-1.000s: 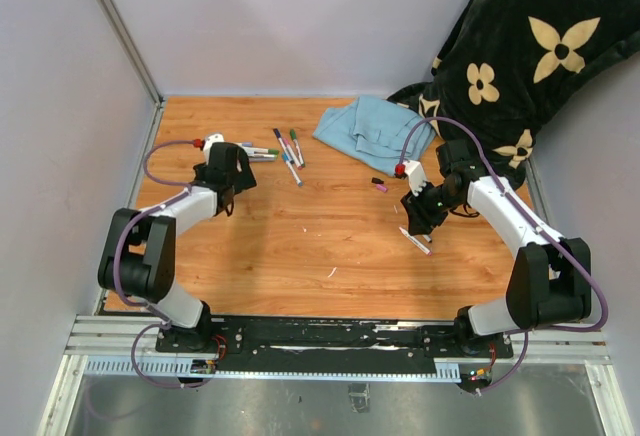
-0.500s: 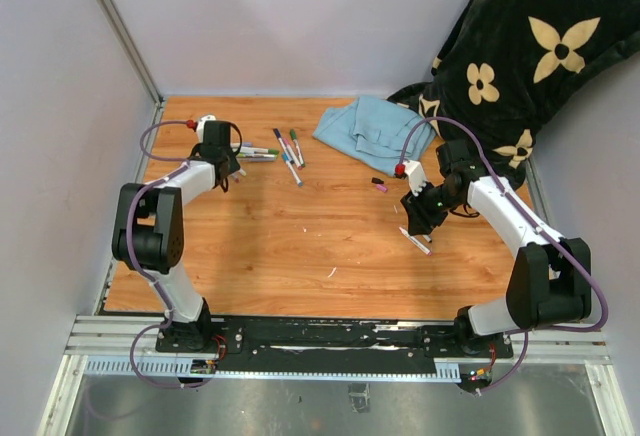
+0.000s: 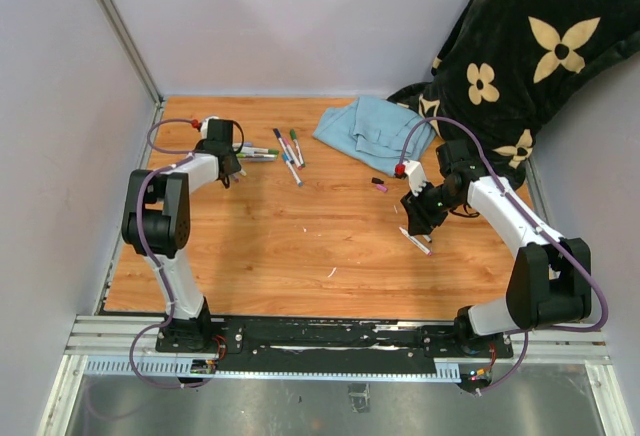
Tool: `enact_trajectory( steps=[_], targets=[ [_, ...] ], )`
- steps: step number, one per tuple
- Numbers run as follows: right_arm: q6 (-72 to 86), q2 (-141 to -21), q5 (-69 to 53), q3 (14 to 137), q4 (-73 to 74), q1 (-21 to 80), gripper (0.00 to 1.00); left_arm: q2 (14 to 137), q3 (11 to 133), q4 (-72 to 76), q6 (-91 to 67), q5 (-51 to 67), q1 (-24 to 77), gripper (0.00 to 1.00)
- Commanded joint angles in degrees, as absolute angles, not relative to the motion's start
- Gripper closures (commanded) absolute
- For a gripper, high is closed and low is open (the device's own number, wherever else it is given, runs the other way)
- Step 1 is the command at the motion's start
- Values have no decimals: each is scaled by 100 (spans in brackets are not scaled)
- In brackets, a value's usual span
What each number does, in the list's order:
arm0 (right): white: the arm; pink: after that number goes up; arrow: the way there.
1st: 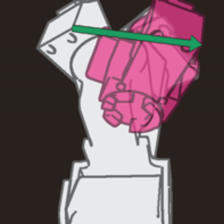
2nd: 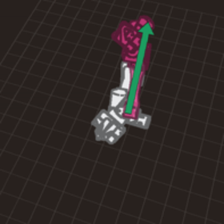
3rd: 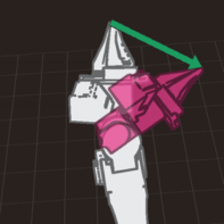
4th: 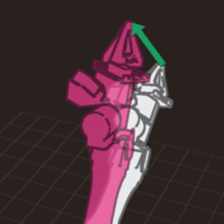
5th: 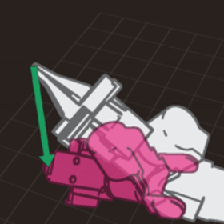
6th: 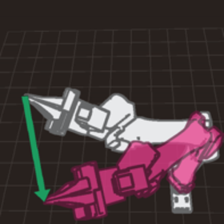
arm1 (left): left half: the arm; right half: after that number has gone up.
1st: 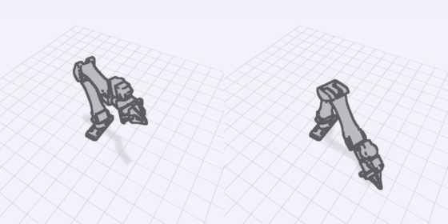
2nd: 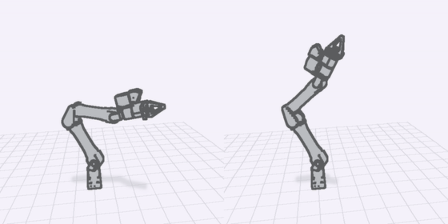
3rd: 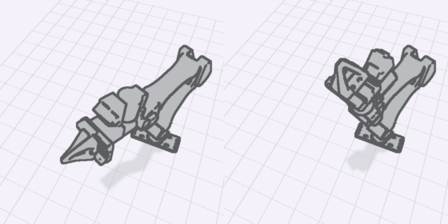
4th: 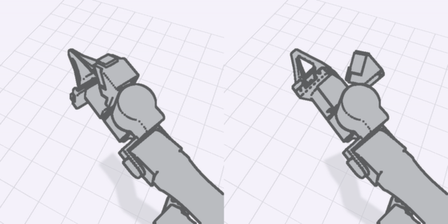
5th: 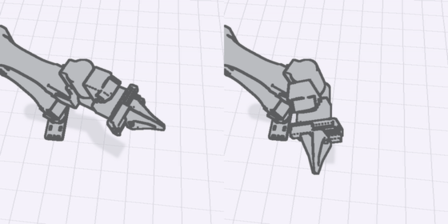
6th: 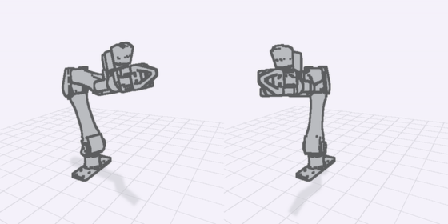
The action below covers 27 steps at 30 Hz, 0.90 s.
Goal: Open the pen caps
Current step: Pick up the pen from the center of the board.
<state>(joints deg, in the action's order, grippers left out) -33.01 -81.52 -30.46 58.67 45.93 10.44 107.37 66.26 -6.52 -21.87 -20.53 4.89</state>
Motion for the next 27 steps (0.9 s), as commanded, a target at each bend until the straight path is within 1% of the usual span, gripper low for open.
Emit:
enact_trajectory(
  steps=[1,13,19,21,24,27],
  targets=[
    [-3379,-8040,-3124,5970,4733,1036,56,10843,6794,-721,-2103,-1961,439,59],
    [-3391,-8001,-3143,5975,4742,1036,57,10991,6777,-776,-2110,-1821,431,59],
    [-3399,-7976,-3168,5983,4746,1035,57,10964,6641,-808,-2111,-1726,430,68],
    [-3404,-7972,-3168,5985,4749,1034,57,10913,6567,-813,-2113,-1735,431,75],
    [-3409,-7958,-3174,5985,4759,1029,57,10797,6424,-837,-2130,-1777,431,81],
    [-3417,-7946,-3198,5992,4755,1037,56,10601,6154,-776,-2187,-1786,431,82]
  ],
)
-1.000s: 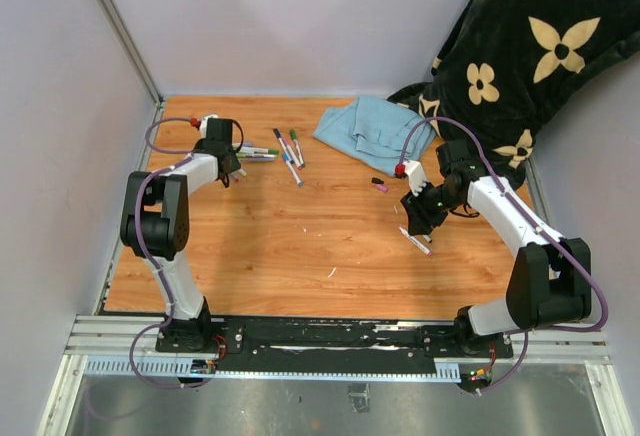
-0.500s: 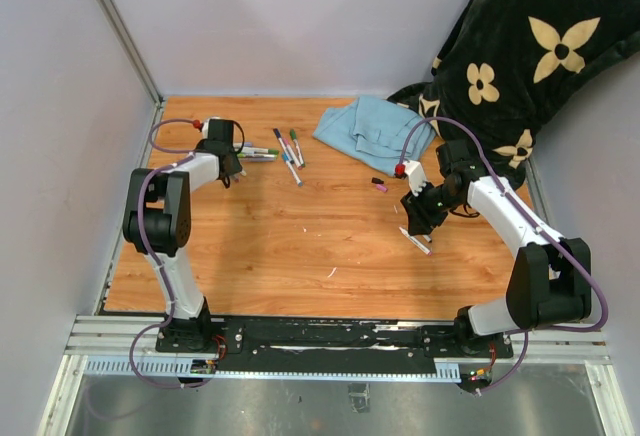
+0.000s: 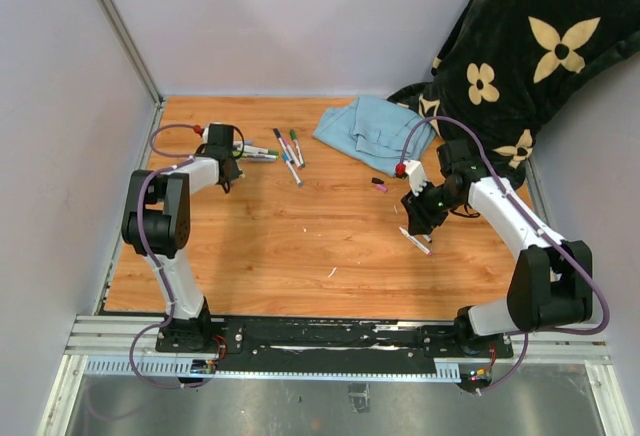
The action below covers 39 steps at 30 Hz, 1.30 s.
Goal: Open the pen caps
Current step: Pick up the pen from the center of the board.
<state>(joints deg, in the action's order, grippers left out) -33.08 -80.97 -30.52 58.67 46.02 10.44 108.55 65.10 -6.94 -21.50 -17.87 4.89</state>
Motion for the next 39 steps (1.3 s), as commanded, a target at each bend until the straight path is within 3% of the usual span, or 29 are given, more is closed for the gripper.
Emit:
enact_trajectory(
  steps=[1,9,13,18,31,39],
  targets=[
    [-3419,-7938,-3202,5994,4764,1039,57,10524,6055,-752,-2208,-1762,431,82],
    [-3425,-7871,-3258,5991,4772,1054,57,9601,4788,-460,-2564,-1454,431,86],
    [-3424,-7842,-3271,6002,4781,1071,57,8946,3932,-140,-2883,-719,445,86],
    [-3434,-7814,-3286,6000,4781,1076,57,8278,3212,-76,-3237,-524,1193,86],
    [-3432,-7823,-3268,5999,4781,1088,57,6703,2336,-879,-4320,-1176,3208,85],
    [-3428,-7849,-3244,5994,4781,1094,56,6940,2817,-1597,-4225,-1744,3925,84]
  ],
)
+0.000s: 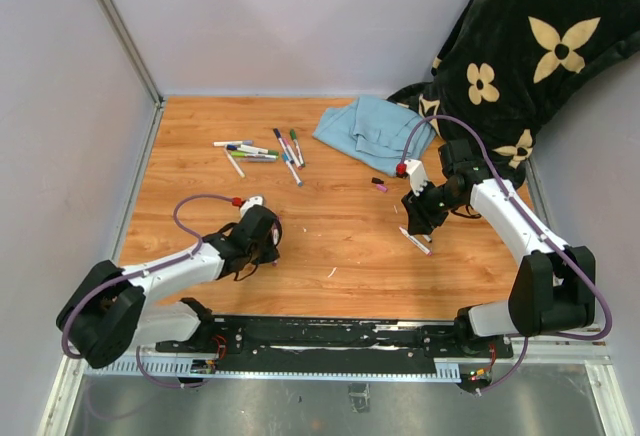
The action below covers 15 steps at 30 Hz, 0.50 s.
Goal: Open the pen caps
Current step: Pick up the pen from the center of the board.
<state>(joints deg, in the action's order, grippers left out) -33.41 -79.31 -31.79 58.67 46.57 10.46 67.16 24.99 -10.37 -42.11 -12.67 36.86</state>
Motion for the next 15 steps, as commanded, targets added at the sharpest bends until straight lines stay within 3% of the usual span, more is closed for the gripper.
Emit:
enact_trajectory(
  steps=[1,7,12,15],
  targets=[
    [-3428,-7853,-3234,5994,4781,1097,56,7040,2877,-1621,-4194,-1766,3956,84],
    [-3424,-7881,-3210,5993,4778,1095,56,7491,3210,-1704,-3850,-1871,3990,77],
    [-3435,-7895,-3215,5986,4773,1097,56,7689,3611,-1808,-3527,-2307,3990,46],
    [-3431,-7885,-3208,5989,4779,1094,56,7941,3940,-1851,-3287,-2515,3959,39]
  ],
)
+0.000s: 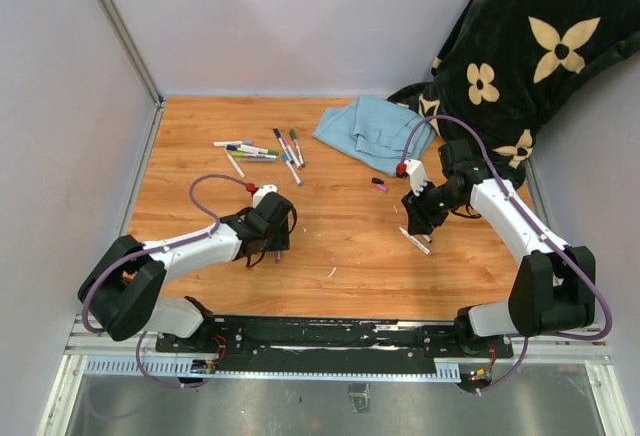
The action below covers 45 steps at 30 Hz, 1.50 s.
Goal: Open the pen caps
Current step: Pick up the pen from the center of the board.
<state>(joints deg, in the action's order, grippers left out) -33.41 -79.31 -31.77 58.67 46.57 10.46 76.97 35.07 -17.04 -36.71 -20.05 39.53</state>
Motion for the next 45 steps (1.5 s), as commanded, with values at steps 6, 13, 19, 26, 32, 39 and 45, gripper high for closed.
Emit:
enact_trajectory(
  steps=[6,13,19,26,32,39,45],
  targets=[
    [-3422,-7867,-3216,5985,4778,1094,56,8472,4521,-1907,-2779,-2388,3600,45],
    [-3436,-7866,-3231,5993,4785,1090,56,8529,4574,-1918,-2650,-2164,3507,60],
    [-3436,-7857,-3233,5981,4778,1097,56,8692,4544,-1797,-2645,-1926,3498,61],
    [-3422,-7870,-3227,5985,4774,1093,56,8757,4456,-1713,-2662,-1802,3498,68],
    [-3415,-7860,-3311,5985,4782,1091,56,8822,4337,-1601,-2714,-1642,3498,76],
    [-3400,-7688,-3748,5993,4772,1132,57,8739,4193,-1548,-2750,-1559,3498,76],
    [-3356,-7248,-4784,6019,4724,1187,57,8473,4080,-1403,-2801,-1334,3498,94]
  ],
)
